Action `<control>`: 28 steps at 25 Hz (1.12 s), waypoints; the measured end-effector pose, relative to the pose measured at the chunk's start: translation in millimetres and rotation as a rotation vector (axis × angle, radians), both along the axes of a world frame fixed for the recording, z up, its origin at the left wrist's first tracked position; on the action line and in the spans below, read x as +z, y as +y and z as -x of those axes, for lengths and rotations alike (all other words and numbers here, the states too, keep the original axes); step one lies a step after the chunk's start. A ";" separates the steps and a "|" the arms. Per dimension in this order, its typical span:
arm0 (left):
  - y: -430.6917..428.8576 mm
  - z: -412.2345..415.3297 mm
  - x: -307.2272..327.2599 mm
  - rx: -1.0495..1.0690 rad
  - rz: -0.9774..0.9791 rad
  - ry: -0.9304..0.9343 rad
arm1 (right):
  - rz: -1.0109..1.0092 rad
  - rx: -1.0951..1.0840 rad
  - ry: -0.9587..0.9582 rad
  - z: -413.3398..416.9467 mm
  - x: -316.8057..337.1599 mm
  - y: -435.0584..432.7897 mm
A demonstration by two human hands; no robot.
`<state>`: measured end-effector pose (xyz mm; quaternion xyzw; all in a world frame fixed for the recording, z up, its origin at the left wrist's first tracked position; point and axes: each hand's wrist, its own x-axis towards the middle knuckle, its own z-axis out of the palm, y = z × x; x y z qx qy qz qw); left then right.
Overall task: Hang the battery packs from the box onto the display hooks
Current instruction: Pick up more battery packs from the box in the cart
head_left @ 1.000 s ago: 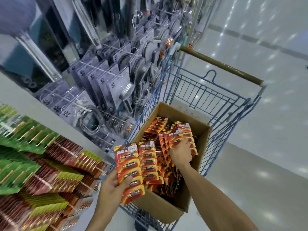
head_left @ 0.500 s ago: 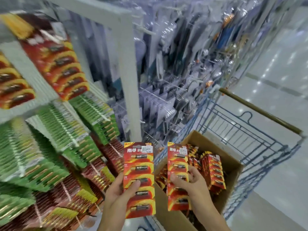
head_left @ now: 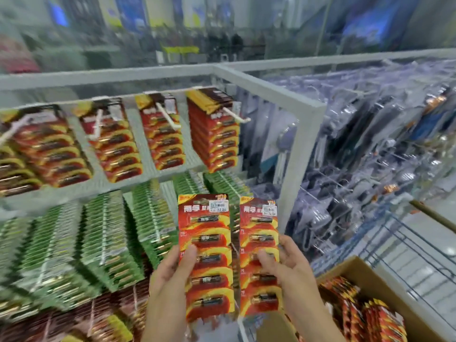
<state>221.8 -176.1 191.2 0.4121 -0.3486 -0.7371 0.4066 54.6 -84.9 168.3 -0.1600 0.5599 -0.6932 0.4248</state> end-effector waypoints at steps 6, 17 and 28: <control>-24.0 -28.5 28.4 0.166 0.100 -0.004 | 0.087 0.074 -0.006 -9.5 33.7 -46.6; -56.1 -53.2 77.1 0.344 0.357 -0.016 | 0.167 0.214 -0.020 -21.4 57.1 -76.5; -88.6 -46.6 80.8 0.324 0.338 -0.054 | 0.208 0.076 0.071 -0.6 69.9 -74.1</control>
